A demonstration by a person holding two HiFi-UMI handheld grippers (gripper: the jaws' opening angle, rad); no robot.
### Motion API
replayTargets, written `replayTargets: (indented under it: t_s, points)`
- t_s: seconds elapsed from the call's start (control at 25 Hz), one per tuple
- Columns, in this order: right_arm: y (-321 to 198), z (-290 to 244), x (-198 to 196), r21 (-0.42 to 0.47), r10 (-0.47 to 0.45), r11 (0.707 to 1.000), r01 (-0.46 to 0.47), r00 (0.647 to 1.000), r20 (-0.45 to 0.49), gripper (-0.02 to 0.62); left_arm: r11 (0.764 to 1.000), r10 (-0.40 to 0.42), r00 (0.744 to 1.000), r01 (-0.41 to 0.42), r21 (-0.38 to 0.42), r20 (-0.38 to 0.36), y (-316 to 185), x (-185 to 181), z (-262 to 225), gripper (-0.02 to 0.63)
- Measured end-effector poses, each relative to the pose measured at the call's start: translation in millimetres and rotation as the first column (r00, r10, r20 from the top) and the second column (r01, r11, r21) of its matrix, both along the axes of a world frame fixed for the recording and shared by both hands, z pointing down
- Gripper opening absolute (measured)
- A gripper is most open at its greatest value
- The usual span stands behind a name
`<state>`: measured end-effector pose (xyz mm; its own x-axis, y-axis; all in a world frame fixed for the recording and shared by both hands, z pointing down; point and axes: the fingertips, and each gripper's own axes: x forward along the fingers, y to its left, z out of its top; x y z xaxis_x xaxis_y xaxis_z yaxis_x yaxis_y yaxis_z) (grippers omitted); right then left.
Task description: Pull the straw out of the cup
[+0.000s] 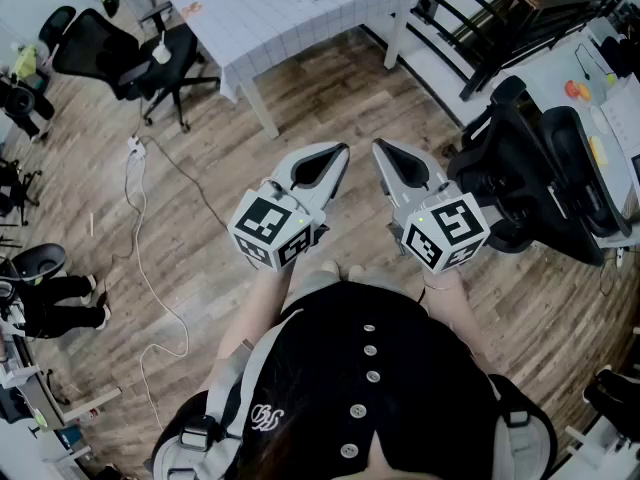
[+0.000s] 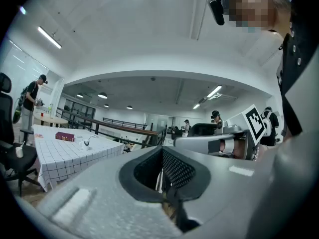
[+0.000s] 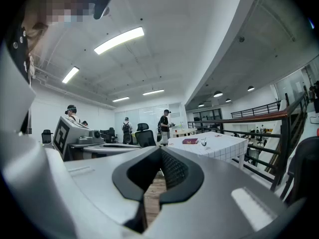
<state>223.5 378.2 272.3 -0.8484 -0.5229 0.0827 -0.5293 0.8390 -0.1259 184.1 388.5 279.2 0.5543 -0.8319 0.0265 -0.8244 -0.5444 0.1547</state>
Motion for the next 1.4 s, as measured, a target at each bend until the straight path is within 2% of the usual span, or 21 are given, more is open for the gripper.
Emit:
replayTargets:
  t_s: [0.48,0.8,1.04,1.4]
  points:
    - [-4.3,0.9,-16.7,0.003,0.002,1.000,-0.002,1.000,0.005,-0.002,1.000,0.003,1.000,-0.003,-0.005,-0.029,-1.9,-9.7,4.4,-0.002]
    - [-10.3,7.7,-27.2,-0.025,0.036,0.999,-0.036,0.999,0.037,-0.002,1.000,0.026,0.999,-0.026,-0.007,-0.030,-6.5,-21.1,7.7,-0.002]
    - [-17.7,23.5,-41.5,-0.054,0.083,0.995,-0.082,0.996,0.028,0.000,0.999,0.051,0.998,-0.051,-0.007,-0.025,-6.5,-33.8,11.9,-0.002]
    - [-39.8,21.8,-64.4,-0.034,0.072,0.997,-0.071,0.997,0.033,0.000,1.000,0.019,0.999,-0.020,-0.003,-0.037,-33.3,-63.3,16.7,-0.002]
